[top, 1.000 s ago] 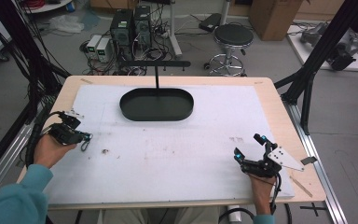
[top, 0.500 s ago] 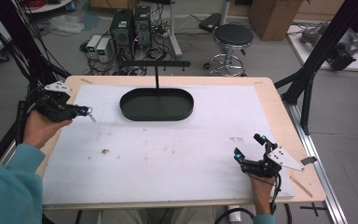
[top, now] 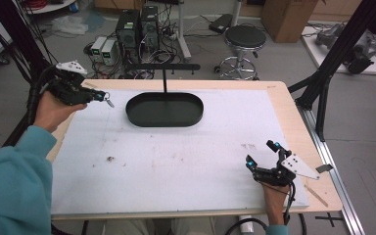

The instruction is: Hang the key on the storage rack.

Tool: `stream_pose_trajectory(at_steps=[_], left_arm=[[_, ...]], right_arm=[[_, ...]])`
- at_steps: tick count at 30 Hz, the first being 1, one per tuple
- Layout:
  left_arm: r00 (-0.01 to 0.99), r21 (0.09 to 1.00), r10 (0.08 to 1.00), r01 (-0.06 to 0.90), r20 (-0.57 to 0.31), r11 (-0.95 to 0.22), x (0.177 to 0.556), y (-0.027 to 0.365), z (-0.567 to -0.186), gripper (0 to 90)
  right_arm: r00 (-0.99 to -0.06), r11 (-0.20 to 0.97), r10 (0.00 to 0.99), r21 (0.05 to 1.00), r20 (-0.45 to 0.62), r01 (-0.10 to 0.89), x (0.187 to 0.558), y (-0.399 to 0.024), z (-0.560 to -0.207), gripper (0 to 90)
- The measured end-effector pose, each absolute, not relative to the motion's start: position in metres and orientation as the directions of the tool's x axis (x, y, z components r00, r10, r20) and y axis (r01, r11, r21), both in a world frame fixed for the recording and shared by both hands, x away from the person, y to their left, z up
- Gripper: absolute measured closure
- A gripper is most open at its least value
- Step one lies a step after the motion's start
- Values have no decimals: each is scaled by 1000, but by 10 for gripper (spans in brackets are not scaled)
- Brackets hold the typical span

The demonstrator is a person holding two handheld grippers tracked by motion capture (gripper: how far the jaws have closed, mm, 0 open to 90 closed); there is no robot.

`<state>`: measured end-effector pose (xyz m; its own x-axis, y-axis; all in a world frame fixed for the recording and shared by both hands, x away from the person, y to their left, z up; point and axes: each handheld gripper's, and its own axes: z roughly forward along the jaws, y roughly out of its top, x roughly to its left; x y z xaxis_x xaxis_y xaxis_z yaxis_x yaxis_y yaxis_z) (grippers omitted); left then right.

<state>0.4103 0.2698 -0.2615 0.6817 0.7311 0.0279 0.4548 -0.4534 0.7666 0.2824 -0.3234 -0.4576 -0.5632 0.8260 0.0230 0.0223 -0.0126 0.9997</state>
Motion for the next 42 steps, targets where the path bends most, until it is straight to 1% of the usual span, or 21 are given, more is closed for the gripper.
stream_pose_trajectory(at_steps=[5,6,9,17,27,30,42], left_arm=[[712,784,700,407,49,-469,421,261,-254,883],[718,791,695,405,37,-459,426,260,-254,883],[716,788,696,406,41,-464,430,258,-254,883],[728,800,685,401,18,-447,451,251,-249,883],[747,789,664,384,40,-480,474,234,-239,883],[753,790,658,387,26,-475,480,230,-238,883],[772,775,636,390,19,-497,500,221,-236,883]], right_arm=[[-563,-13,826,1000,24,23,282,-323,-458,29],[-563,-12,826,1000,22,21,283,-323,-457,29],[-562,-12,827,1000,24,24,282,-323,-458,29],[-564,-15,825,1000,27,27,282,-324,-457,29],[-562,-13,827,1000,25,24,283,-323,-457,29],[-562,-14,827,1000,25,25,283,-323,-458,29],[-561,-15,827,1000,27,26,283,-323,-458,29]])
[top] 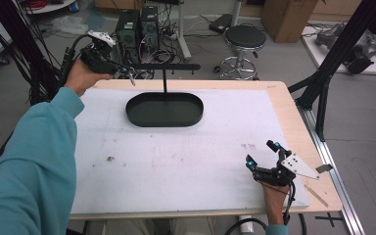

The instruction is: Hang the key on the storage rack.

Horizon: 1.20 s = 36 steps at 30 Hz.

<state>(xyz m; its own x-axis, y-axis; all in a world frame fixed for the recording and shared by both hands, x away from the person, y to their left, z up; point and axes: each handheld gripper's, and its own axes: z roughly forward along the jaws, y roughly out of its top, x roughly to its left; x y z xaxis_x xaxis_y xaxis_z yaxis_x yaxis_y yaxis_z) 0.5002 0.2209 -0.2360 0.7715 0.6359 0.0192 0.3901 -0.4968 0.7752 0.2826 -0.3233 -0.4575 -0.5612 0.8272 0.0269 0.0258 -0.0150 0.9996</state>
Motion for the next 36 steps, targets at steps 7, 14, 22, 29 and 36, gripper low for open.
stream_pose_trajectory(at_steps=[7,14,22,29,36], left_arm=[[774,767,633,392,24,-509,510,213,-231,883],[778,746,628,399,32,-533,516,208,-237,883],[769,731,639,423,24,-536,522,212,-244,883],[767,720,641,429,29,-546,526,212,-249,883],[762,718,647,436,25,-542,529,211,-253,883]], right_arm=[[-561,-13,827,1000,25,25,283,-324,-458,29],[-561,-14,827,1000,26,24,283,-323,-458,29],[-561,-17,827,1000,28,25,283,-323,-458,29],[-562,-17,827,1000,28,24,283,-323,-458,29],[-561,-17,827,1000,29,26,283,-324,-458,29]])
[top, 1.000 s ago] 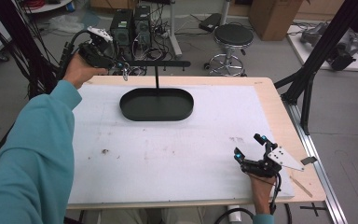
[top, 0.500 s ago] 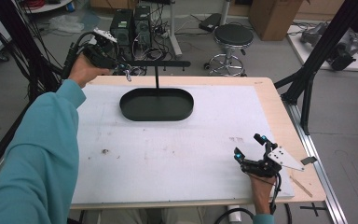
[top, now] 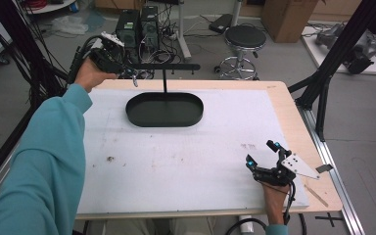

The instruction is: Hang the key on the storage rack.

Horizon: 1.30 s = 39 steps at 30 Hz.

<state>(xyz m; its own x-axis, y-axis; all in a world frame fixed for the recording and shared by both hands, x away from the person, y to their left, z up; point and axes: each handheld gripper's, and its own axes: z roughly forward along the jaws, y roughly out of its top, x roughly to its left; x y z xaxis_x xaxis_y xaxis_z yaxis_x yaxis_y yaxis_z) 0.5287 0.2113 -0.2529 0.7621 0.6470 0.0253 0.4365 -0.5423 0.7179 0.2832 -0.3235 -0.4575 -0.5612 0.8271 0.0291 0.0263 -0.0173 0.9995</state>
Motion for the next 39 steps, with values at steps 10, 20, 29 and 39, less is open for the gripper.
stream_pose_trajectory(at_steps=[10,20,29,39], left_arm=[[753,710,658,447,31,-545,533,216,-256,883],[740,714,672,451,36,-535,537,216,-257,882],[727,716,685,449,55,-534,539,215,-259,882],[686,725,725,468,64,-506,545,213,-263,881]], right_arm=[[-565,-20,825,999,33,29,283,-324,-457,29],[-564,-23,825,999,36,30,283,-324,-458,29],[-562,-16,827,1000,27,24,284,-324,-457,29],[-562,-22,826,999,34,29,283,-324,-458,29]])
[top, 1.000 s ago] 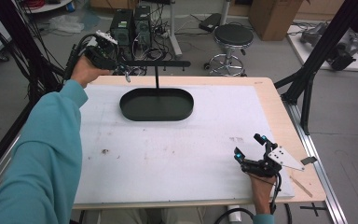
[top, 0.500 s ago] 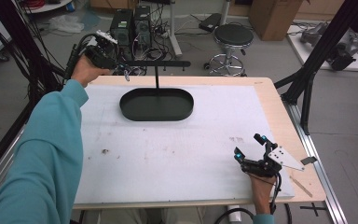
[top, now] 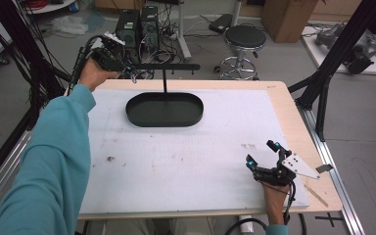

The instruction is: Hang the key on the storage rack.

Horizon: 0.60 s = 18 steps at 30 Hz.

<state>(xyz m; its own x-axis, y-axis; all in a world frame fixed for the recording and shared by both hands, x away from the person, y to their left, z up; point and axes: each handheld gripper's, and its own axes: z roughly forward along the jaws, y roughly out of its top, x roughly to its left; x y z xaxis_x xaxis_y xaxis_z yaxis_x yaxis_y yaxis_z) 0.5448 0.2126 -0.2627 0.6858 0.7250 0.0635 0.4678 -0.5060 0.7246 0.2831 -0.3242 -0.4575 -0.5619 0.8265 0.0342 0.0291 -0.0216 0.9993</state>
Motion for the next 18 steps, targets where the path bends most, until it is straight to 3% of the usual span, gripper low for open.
stream_pose_trajectory(at_steps=[5,6,8,9,12,13,14,15,18], left_arm=[[658,769,750,446,65,-458,542,216,-265,832],[634,797,767,408,105,-446,540,220,-267,683],[643,802,757,390,115,-453,540,224,-267,531],[644,815,758,383,101,-435,540,227,-267,408],[652,836,756,382,58,-394,537,235,-264,167],[644,848,763,374,54,-375,534,237,-262,167],[632,876,772,333,68,-349,529,239,-260,54],[621,908,778,263,100,-327,523,241,-260,17],[614,955,778,128,135,-267,502,248,-258,17]], right_arm=[[-560,-20,828,1000,30,24,283,-324,-458,29],[-562,-20,827,1000,30,24,283,-324,-458,29],[-561,-21,827,999,32,26,283,-324,-458,29],[-562,-21,827,999,31,25,283,-324,-458,29],[-562,-20,826,1000,30,24,283,-324,-458,29],[-563,-19,826,1000,29,24,283,-324,-458,29],[-562,-21,827,999,31,25,283,-324,-458,29],[-562,-19,827,999,30,26,283,-324,-458,29],[-563,-17,826,1000,28,23,283,-324,-458,29]])
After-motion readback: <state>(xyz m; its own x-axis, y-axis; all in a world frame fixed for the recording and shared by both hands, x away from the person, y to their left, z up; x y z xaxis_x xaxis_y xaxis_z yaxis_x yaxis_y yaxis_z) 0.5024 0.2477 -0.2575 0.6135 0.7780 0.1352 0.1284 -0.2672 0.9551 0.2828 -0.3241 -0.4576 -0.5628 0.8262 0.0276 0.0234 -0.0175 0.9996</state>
